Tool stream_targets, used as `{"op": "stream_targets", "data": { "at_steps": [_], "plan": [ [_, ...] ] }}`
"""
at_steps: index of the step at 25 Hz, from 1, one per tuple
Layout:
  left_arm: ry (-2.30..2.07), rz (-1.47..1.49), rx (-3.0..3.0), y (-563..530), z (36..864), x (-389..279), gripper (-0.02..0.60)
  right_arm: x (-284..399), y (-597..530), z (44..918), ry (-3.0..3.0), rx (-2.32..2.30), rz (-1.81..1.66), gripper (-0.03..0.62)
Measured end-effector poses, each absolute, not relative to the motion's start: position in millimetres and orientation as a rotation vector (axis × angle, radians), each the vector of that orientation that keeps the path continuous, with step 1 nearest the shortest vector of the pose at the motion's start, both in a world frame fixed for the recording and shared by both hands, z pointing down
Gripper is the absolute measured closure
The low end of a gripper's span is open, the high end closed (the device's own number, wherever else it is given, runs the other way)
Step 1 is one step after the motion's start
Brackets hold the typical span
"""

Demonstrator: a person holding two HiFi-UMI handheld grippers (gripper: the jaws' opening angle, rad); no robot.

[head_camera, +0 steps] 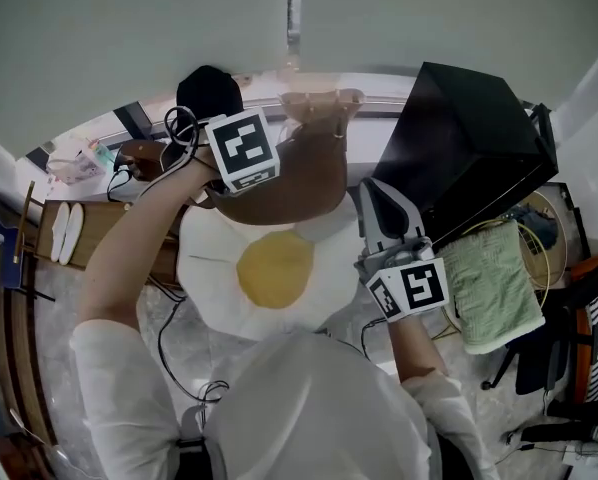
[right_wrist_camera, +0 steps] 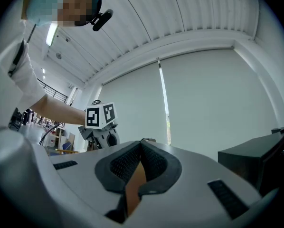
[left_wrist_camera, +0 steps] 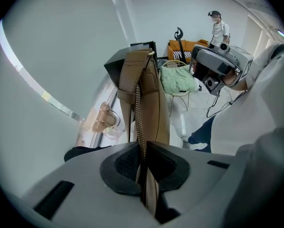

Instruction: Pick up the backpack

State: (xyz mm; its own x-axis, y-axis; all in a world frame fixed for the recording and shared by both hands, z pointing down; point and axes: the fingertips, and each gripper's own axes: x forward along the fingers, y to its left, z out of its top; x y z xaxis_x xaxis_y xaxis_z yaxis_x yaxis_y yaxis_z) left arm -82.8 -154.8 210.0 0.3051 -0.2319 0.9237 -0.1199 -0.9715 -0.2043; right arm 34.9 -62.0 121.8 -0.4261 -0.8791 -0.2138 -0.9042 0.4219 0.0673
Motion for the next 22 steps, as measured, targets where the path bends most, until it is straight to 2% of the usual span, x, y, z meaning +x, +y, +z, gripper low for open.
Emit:
{"op": "stream_targets", "data": {
  "at_steps": [22],
  "plan": [
    [0.306,-1.784,-2.44,-153,212,-70,0.538,40,-60,127,2.542,-1.613,0.244,0.574]
  ]
}}
